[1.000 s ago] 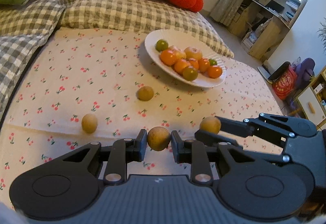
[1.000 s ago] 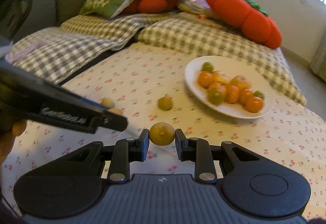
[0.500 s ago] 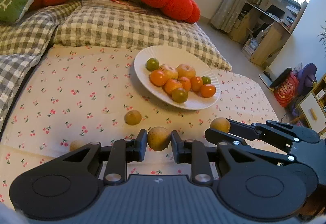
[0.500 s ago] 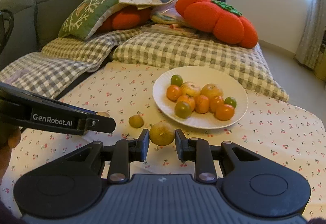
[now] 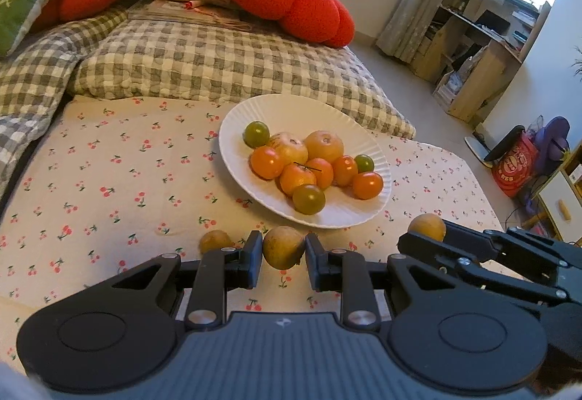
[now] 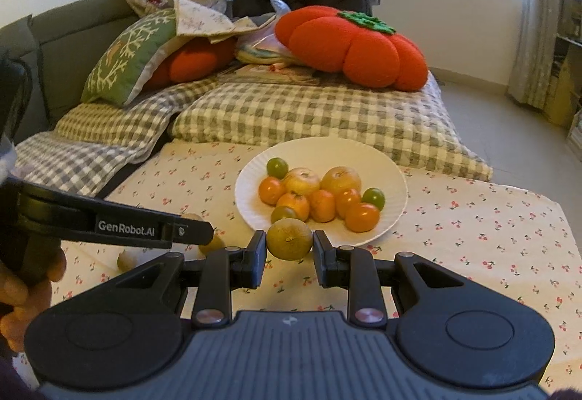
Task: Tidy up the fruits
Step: 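Carry both held fruits up to the white plate, then lower both fruits onto the plate and open both tools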
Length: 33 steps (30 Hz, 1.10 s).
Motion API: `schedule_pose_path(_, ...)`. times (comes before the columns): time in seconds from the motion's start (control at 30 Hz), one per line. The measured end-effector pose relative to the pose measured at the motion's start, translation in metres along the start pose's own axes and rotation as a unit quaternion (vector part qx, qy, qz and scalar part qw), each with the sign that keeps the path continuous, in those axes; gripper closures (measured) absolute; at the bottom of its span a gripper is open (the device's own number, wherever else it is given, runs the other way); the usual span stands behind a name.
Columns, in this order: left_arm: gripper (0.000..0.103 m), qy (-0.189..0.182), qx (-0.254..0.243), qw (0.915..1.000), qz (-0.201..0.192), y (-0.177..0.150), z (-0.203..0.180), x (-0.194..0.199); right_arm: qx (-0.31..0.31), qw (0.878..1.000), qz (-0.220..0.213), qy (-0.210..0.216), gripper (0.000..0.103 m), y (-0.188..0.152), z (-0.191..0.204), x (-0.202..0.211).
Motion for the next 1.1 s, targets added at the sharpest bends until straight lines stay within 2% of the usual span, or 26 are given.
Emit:
schedule_pose_path(0.4,0.090,-0.013,-0.001,0.9999,-0.009,0.019,-0.007,-0.025,-0.039,0.999,0.005,-0.014,0.079,0.008,-0.030,-0.028)
schedule_pose_path(0.9,0.090,-0.043,0.010,0.9985,-0.032,0.056,0.004,-0.059,-0.121,0.993,-0.004,0.005,0.079,0.020,-0.070,-0.043)
schedule_pose_path(1.0,0.090,-0.052,0.009,0.9981,-0.032,0.060,0.002,-0.067,-0.130,0.991,0.008,0.027,0.079,0.017,-0.066,-0.052)
schedule_pose_path(1.1,0.090,-0.049,0.008,0.9982,-0.032,0.065,0.002,-0.075,-0.096,0.995,0.025,0.030,0.079,0.011,-0.049,-0.066)
Point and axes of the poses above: each gripper's, at about its wrist camera, not at the fingertips, and x roughly against the way its jaws point, z to its left, y to its top, the point moved 10 cm from there along -x, roughly the way its jaws point, and after that the axes turned 2 degrees about -y, right-handed, at the moved point
